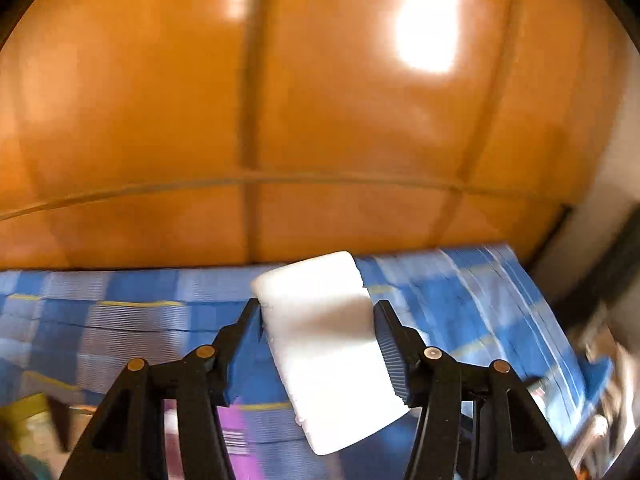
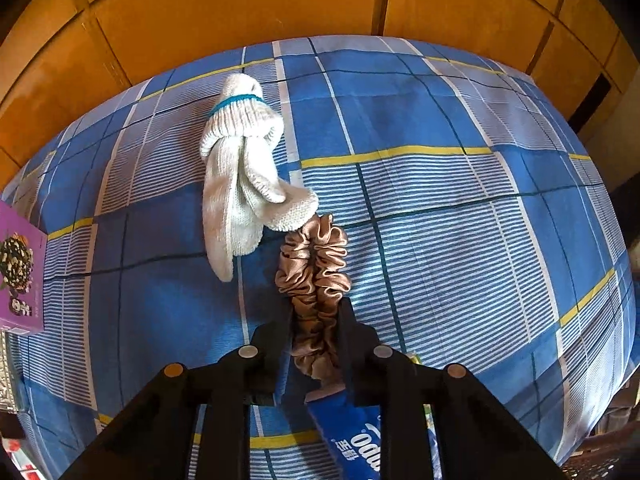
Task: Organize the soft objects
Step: 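Carry the white pad into the gold tray and open the left tool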
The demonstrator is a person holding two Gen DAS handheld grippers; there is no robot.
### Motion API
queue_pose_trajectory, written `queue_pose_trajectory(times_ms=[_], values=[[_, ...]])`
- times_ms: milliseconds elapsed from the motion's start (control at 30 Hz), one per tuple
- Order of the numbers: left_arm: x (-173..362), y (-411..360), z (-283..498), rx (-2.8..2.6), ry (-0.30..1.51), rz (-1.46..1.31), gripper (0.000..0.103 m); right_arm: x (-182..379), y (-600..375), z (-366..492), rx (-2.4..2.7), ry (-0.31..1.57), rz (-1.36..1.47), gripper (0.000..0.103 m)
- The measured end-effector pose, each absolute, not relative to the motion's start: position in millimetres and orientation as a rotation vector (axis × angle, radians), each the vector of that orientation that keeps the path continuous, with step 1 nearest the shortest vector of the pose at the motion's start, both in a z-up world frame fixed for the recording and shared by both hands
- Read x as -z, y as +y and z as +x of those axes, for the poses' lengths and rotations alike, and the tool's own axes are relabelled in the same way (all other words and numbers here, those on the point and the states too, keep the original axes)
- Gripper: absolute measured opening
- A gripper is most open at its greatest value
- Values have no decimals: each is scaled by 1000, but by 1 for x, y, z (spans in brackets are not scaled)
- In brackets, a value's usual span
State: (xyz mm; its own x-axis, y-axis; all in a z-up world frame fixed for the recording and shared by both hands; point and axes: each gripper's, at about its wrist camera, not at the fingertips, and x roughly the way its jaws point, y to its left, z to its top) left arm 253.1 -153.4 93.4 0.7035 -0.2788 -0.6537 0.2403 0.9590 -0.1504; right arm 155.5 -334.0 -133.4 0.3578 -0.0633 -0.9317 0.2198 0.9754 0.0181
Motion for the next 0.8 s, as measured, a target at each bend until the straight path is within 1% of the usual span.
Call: queue_pose_trajectory(times_ms=[167, 300, 400, 667, 800], values=[[-99, -62, 244, 128, 701, -132, 57, 133, -320, 161, 193, 1185, 66, 21], [-96, 6, 214, 45, 669, -157, 57, 134, -309, 160, 200, 1175, 0, 21], [-91, 40, 189, 14, 657, -155, 57, 135, -307, 159, 202, 1171, -10, 21], [-58, 122, 100, -68, 677, -211, 58, 132, -306, 154, 204, 1164, -48, 21], [-30, 178, 58, -166, 704, -308, 58, 133, -299, 154, 207, 1153, -116, 21]])
